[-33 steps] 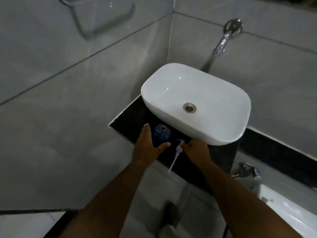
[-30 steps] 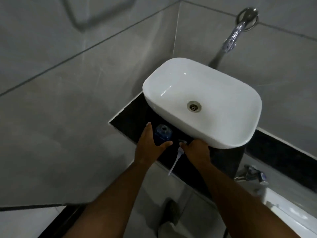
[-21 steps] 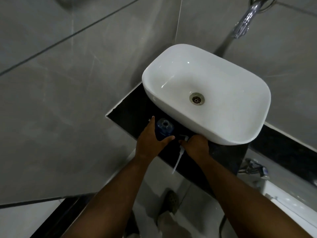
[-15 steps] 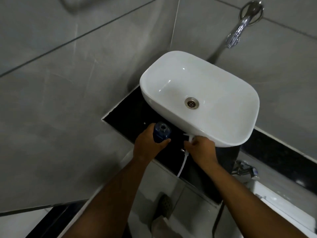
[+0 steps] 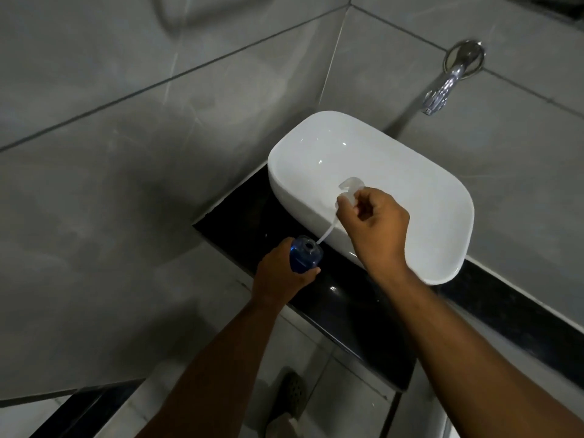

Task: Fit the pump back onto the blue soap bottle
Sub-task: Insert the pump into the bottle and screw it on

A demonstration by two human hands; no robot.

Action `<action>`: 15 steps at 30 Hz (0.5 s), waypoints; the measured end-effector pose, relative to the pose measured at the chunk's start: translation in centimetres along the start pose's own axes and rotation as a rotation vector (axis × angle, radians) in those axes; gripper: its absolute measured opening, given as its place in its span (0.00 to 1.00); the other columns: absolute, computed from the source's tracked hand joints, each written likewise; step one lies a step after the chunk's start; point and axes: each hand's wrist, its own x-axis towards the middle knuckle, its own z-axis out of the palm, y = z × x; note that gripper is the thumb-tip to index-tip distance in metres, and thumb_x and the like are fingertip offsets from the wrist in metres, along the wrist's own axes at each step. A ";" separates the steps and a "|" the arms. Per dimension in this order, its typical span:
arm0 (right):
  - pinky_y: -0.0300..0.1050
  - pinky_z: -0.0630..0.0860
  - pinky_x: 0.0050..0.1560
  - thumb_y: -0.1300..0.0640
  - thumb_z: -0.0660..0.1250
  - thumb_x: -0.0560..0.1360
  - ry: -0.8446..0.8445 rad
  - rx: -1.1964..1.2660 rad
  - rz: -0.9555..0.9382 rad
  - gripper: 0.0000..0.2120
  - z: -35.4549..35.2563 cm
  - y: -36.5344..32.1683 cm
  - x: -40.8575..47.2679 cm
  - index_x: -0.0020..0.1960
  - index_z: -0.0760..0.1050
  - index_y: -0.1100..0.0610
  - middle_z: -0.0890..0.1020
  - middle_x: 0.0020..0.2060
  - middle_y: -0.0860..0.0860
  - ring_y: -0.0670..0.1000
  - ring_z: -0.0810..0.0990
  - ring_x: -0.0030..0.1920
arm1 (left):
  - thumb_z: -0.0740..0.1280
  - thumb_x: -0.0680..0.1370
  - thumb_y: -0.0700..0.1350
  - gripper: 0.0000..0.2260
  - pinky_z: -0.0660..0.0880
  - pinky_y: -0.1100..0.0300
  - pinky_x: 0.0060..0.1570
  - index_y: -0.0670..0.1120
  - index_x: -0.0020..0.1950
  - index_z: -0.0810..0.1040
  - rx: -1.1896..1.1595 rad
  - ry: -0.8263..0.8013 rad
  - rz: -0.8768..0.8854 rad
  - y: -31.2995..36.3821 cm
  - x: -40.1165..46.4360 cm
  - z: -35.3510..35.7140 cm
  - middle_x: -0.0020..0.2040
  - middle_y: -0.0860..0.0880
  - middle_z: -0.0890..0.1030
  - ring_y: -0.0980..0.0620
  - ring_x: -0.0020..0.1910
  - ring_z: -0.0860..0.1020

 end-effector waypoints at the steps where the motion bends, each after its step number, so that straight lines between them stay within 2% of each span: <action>1: 0.46 0.75 0.38 0.55 0.72 0.72 0.005 -0.022 -0.016 0.10 0.3 0.2 -0.2 0.39 0.78 0.62 0.81 0.33 0.56 0.56 0.78 0.35 | 0.77 0.62 0.58 0.30 0.73 0.67 0.44 0.51 0.60 0.73 -0.003 -0.004 0.000 -0.1 0.0 0.1 0.56 0.51 0.81 0.53 0.54 0.79; 4: 0.30 0.70 0.37 0.56 0.72 0.73 0.018 -0.028 -0.034 0.07 1.0 0.6 -0.8 0.42 0.79 0.61 0.82 0.35 0.55 0.53 0.78 0.35 | 0.77 0.63 0.57 0.29 0.71 0.69 0.44 0.51 0.60 0.73 -0.010 -0.009 0.003 0.0 -0.1 0.0 0.55 0.53 0.81 0.54 0.53 0.79; 7: 0.33 0.73 0.37 0.58 0.73 0.72 -0.006 -0.005 -0.057 0.06 1.6 0.9 -1.5 0.42 0.79 0.60 0.81 0.35 0.53 0.52 0.79 0.35 | 0.77 0.63 0.57 0.29 0.68 0.72 0.43 0.53 0.60 0.73 -0.019 -0.023 -0.008 0.1 -0.1 -0.1 0.55 0.54 0.81 0.56 0.52 0.78; 10: 0.28 0.70 0.37 0.59 0.74 0.72 -0.061 -0.038 -0.112 0.06 2.4 1.3 -2.6 0.41 0.79 0.62 0.80 0.34 0.51 0.50 0.77 0.34 | 0.76 0.62 0.58 0.27 0.68 0.73 0.42 0.56 0.58 0.72 -0.023 -0.019 -0.016 0.0 0.0 -0.1 0.53 0.58 0.80 0.60 0.49 0.77; 12: 0.31 0.71 0.36 0.58 0.73 0.73 -0.111 -0.059 -0.104 0.08 2.8 1.9 -3.3 0.41 0.79 0.62 0.80 0.34 0.53 0.51 0.77 0.34 | 0.75 0.61 0.60 0.26 0.72 0.69 0.43 0.57 0.56 0.72 -0.012 -0.023 -0.025 -0.2 0.0 0.0 0.51 0.58 0.80 0.60 0.48 0.78; 15: 0.47 0.79 0.37 0.58 0.73 0.73 -0.196 -0.031 -0.066 0.06 3.3 2.9 -4.4 0.41 0.79 0.61 0.81 0.35 0.53 0.51 0.79 0.36 | 0.74 0.62 0.62 0.25 0.76 0.61 0.47 0.57 0.55 0.71 -0.012 -0.027 -0.018 -0.4 0.0 0.2 0.50 0.58 0.81 0.57 0.50 0.79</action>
